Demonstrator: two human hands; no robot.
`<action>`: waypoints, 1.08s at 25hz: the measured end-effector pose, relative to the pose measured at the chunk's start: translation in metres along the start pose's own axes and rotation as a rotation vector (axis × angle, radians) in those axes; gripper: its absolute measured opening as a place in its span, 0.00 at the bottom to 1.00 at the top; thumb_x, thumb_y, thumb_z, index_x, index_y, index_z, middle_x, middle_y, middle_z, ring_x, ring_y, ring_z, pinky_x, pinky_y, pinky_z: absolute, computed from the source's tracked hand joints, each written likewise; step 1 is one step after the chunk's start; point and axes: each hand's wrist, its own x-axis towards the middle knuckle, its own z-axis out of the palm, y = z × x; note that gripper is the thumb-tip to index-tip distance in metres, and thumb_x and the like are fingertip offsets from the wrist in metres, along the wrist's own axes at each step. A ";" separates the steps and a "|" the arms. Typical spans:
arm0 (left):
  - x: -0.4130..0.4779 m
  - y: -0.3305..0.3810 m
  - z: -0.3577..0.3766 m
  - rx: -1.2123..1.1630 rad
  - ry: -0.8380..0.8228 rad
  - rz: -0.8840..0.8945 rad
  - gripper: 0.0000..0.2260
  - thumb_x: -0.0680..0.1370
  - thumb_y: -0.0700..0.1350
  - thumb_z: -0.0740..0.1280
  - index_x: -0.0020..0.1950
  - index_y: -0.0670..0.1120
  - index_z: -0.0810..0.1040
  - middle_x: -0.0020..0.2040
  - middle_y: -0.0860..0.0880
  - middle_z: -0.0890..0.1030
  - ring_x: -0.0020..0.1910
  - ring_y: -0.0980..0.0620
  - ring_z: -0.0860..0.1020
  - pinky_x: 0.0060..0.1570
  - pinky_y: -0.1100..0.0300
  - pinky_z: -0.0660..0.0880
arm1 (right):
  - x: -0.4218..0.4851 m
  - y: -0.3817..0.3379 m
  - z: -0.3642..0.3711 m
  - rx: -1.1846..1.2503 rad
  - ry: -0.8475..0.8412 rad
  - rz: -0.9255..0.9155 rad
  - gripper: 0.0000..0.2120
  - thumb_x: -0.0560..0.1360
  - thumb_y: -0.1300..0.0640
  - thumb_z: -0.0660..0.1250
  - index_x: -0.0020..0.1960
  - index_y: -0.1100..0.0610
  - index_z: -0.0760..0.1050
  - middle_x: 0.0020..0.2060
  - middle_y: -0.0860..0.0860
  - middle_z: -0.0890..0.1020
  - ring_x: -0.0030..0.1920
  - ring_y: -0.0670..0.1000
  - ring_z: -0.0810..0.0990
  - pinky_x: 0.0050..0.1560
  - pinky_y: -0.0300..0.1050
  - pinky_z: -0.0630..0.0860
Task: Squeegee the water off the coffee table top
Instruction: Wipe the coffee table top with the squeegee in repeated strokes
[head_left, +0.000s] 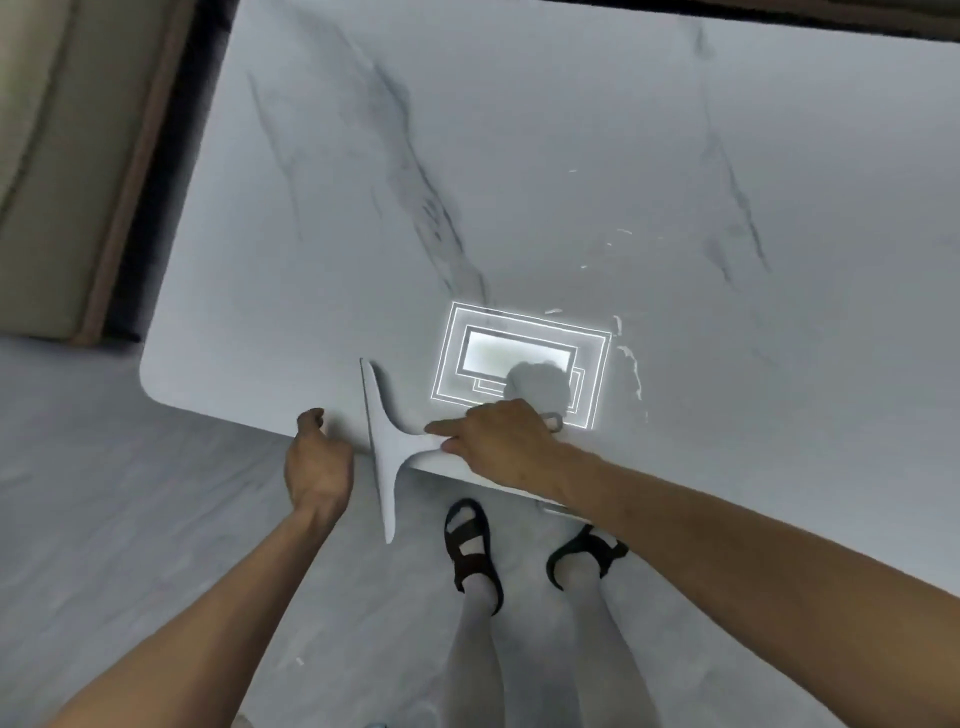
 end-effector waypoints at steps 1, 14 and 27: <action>0.005 -0.006 -0.004 0.034 -0.026 -0.015 0.25 0.75 0.36 0.57 0.73 0.45 0.65 0.67 0.40 0.76 0.63 0.38 0.75 0.57 0.53 0.71 | 0.016 -0.015 0.006 0.017 0.021 0.003 0.18 0.81 0.46 0.54 0.71 0.39 0.66 0.53 0.54 0.81 0.52 0.58 0.80 0.42 0.45 0.64; -0.039 0.035 0.053 0.272 -0.343 0.535 0.19 0.69 0.31 0.58 0.59 0.41 0.70 0.56 0.44 0.72 0.56 0.44 0.72 0.54 0.52 0.72 | -0.158 0.118 -0.028 -0.130 -0.058 0.255 0.19 0.81 0.45 0.50 0.71 0.33 0.61 0.46 0.47 0.81 0.47 0.51 0.80 0.40 0.45 0.70; -0.097 0.111 0.117 0.332 -0.359 0.662 0.16 0.72 0.31 0.54 0.59 0.40 0.67 0.55 0.41 0.71 0.56 0.40 0.71 0.53 0.49 0.72 | -0.203 0.149 -0.036 -0.190 -0.015 0.195 0.18 0.79 0.36 0.49 0.65 0.32 0.69 0.48 0.44 0.83 0.49 0.49 0.81 0.38 0.43 0.62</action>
